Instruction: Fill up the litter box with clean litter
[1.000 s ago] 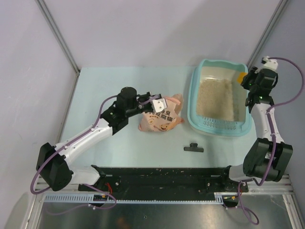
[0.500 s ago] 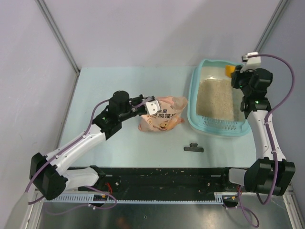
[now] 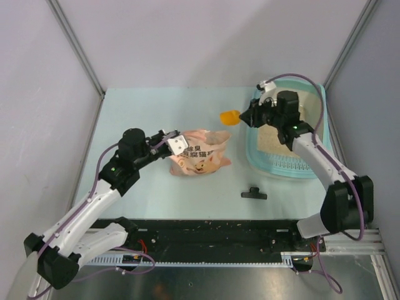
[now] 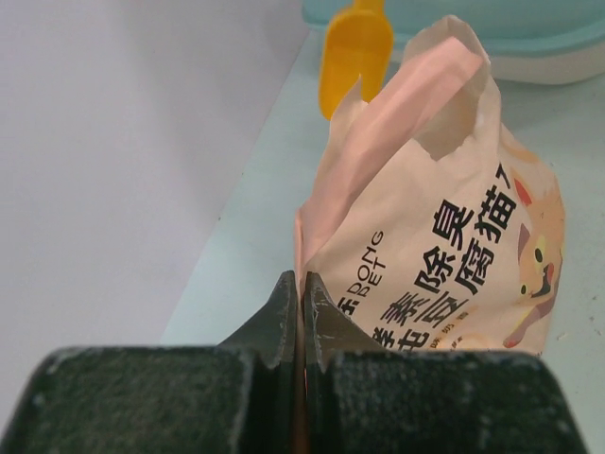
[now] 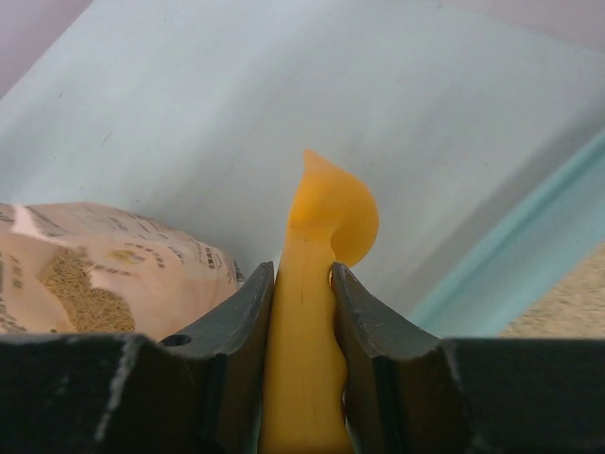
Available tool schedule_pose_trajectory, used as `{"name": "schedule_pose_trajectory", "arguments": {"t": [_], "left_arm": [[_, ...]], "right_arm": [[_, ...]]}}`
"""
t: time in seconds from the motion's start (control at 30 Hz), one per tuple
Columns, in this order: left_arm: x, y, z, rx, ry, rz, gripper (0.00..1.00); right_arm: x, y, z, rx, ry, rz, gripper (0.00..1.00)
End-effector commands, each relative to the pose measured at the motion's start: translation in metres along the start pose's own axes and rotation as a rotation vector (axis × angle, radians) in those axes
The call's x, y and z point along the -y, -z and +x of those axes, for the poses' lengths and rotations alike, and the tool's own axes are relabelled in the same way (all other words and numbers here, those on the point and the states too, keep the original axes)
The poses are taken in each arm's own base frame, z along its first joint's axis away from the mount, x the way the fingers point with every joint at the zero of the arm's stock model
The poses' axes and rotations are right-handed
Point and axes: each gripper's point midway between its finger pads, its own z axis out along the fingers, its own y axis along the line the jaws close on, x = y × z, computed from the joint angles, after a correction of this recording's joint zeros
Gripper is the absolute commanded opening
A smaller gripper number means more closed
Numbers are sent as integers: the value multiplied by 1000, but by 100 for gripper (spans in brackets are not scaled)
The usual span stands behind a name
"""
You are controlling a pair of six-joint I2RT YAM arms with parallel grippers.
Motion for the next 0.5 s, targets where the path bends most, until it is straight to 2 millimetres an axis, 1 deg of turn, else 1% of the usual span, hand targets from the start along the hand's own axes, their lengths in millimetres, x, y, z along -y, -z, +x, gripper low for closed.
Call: {"name": "schedule_pose_trajectory", "arguments": {"t": [0.0, 0.03, 0.07, 0.13, 0.17, 0.2, 0.23, 0.27, 0.33, 0.37, 0.43, 0.47], "left_arm": [[-44, 37, -25, 62, -56, -190, 0], [-43, 38, -22, 54, -56, -191, 0], [-43, 41, -21, 49, -60, -199, 0], [-42, 46, -19, 45, -60, -206, 0], [-41, 48, -19, 46, -60, -207, 0], [-40, 48, -18, 44, -57, -205, 0], [-39, 49, -18, 44, -54, -205, 0], [-38, 48, -18, 46, -44, -199, 0], [-40, 48, -21, 51, -44, -200, 0], [-40, 47, -21, 50, -43, -199, 0], [-42, 47, -23, 53, -48, -202, 0], [-43, 46, -22, 50, -50, -203, 0]], "right_arm": [[-10, -29, -24, 65, -34, -8, 0], [-10, -42, -12, 35, -54, -1, 0], [-5, -48, -12, 42, -65, 36, 0], [-4, -60, -7, 48, -118, 62, 0], [8, -69, -3, 59, -138, 126, 0], [13, -74, 1, 59, -158, 159, 0], [11, -81, 5, 59, -165, 177, 0], [18, -89, 12, 58, -162, 212, 0], [17, -95, 18, 56, -142, 235, 1], [15, -98, 19, 55, -142, 242, 9], [10, -95, 19, 48, -155, 227, 17], [7, -91, 25, 12, -171, 219, 23]]}}
